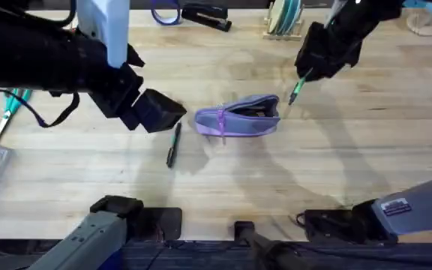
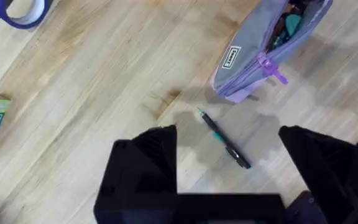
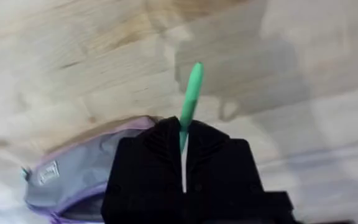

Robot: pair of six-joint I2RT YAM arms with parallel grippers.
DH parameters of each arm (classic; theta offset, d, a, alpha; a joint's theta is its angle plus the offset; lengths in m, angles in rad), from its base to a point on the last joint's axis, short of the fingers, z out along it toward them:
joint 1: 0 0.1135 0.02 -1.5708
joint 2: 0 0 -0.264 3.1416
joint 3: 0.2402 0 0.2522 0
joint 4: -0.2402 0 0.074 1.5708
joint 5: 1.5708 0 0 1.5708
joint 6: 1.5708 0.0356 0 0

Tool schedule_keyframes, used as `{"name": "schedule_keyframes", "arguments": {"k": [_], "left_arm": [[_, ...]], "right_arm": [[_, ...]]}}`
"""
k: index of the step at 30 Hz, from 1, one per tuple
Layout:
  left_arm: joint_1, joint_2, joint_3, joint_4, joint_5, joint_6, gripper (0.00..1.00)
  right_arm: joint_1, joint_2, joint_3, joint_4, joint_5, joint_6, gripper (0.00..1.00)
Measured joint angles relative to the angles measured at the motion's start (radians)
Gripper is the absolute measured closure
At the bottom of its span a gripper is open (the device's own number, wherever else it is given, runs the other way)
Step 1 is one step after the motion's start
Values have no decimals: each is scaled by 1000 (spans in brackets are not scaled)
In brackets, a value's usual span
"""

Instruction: Unzip the bag, pick up the pens from the table one at a time and place them inside, then zip the bag closed.

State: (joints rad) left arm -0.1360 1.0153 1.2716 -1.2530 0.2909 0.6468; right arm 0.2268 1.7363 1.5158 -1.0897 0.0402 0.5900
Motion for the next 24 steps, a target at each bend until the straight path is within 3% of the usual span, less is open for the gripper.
{"name": "schedule_keyframes", "arguments": {"k": [6,14,24], "left_arm": [[0,0,0,0,0,0,8],[0,0,0,0,0,0,6],[0,0,0,0,0,0,6]], "right_arm": [[0,0,65,-11,-16,-287,971],[0,0,91,-13,-221,-659,969],[0,0,92,-54,-327,-950,970]]}}
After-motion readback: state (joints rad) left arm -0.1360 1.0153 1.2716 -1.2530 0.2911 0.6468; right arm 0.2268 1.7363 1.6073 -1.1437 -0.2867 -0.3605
